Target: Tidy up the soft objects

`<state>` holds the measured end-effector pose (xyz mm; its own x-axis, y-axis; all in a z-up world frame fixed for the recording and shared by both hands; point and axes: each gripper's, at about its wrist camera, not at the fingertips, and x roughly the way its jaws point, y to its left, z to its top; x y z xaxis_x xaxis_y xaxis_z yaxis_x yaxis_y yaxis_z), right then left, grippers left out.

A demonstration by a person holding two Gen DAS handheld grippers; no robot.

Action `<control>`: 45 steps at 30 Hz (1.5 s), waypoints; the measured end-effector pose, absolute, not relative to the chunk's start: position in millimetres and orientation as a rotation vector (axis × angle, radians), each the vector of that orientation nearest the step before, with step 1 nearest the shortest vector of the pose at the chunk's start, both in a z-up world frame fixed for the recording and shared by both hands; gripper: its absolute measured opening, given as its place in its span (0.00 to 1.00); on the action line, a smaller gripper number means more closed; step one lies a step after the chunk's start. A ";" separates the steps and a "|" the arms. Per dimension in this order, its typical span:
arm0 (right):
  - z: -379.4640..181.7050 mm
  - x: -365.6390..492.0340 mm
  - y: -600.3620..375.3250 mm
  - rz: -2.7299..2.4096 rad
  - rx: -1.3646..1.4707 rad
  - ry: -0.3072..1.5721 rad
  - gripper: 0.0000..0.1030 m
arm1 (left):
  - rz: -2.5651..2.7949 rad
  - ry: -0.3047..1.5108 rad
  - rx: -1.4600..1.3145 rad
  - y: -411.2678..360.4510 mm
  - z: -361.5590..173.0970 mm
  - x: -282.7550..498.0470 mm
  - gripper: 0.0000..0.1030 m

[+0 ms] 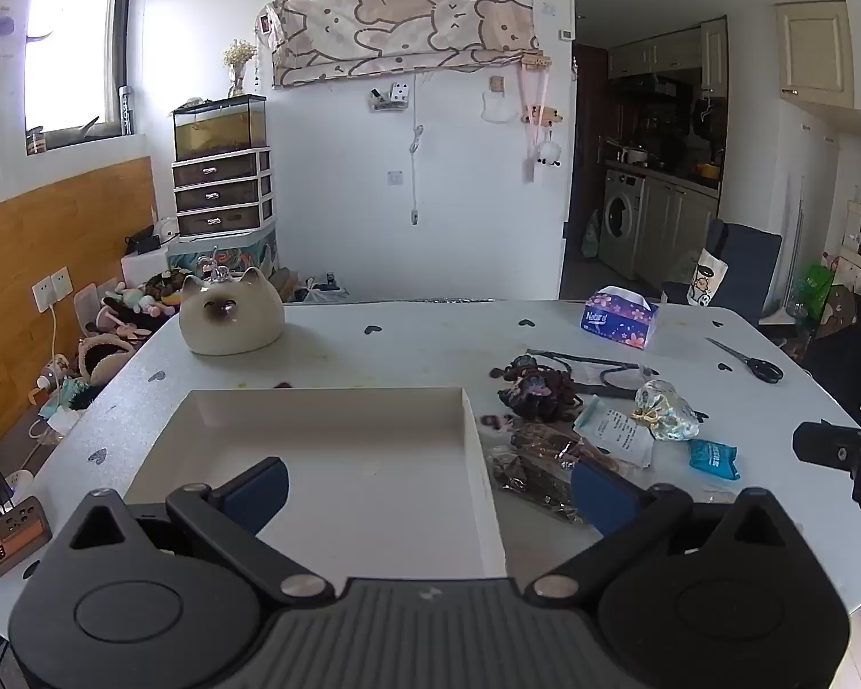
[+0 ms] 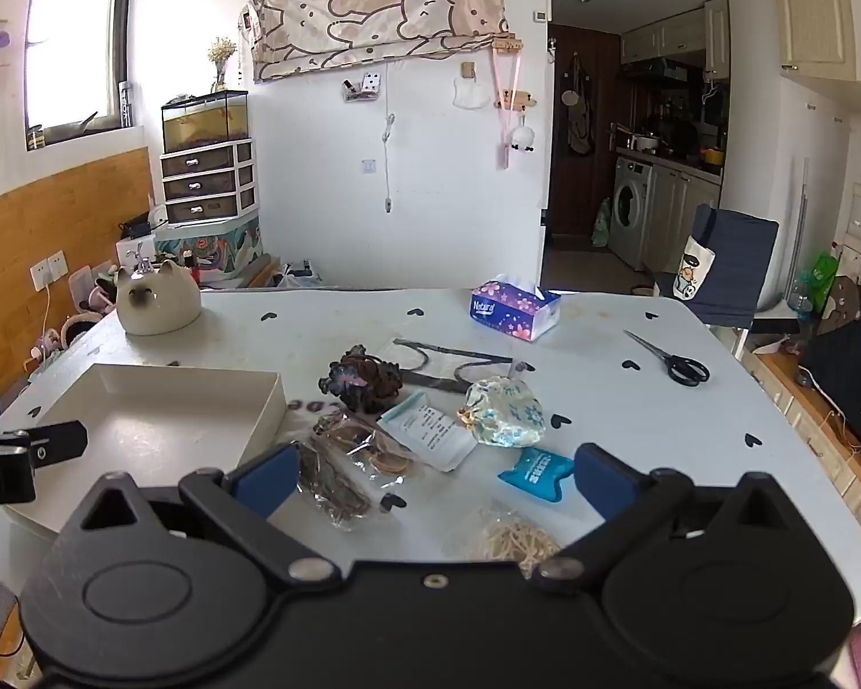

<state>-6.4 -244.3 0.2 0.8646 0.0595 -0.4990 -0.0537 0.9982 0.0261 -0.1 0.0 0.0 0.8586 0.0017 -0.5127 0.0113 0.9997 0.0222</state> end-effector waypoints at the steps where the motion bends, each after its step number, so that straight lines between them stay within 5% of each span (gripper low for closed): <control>1: 0.1 -6.5 -244.1 0.059 0.012 0.522 1.00 | -0.004 0.540 0.026 -0.1 0.0 0.0 1.00; 45: -0.8 -7.6 -241.7 0.057 0.005 0.522 1.00 | -0.006 0.534 0.014 6.5 -2.3 1.3 1.00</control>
<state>-7.6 -241.7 -0.8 0.8653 0.0561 -0.4980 -0.0534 0.9984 0.0197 1.3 6.5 -2.3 0.8607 -0.0019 -0.5092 0.0093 0.9999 0.0118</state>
